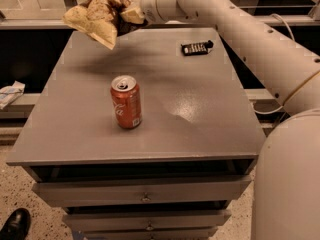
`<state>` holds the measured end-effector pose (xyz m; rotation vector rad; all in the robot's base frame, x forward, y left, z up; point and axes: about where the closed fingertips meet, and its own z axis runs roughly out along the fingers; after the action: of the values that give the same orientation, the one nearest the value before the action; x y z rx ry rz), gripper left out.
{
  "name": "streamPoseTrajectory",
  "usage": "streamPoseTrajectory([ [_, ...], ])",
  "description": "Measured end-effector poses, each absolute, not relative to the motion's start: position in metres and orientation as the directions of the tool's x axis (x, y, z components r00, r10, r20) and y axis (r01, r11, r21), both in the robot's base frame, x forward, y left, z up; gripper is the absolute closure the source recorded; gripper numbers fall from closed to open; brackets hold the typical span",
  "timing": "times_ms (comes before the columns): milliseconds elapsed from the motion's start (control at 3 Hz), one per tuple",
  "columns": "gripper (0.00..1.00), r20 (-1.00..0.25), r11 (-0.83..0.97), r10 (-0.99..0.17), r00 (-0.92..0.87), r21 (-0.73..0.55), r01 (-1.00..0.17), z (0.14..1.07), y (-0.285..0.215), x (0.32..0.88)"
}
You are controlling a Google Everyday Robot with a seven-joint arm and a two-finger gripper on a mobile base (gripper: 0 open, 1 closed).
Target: Move brown chip bag near rxbar chocolate
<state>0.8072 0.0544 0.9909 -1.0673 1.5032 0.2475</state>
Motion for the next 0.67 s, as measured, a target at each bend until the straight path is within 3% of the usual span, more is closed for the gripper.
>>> streamPoseTrajectory([
  [667,0.46,-0.873,0.549,-0.468,0.138,-0.409,-0.729,0.9882,0.0594,0.8071],
])
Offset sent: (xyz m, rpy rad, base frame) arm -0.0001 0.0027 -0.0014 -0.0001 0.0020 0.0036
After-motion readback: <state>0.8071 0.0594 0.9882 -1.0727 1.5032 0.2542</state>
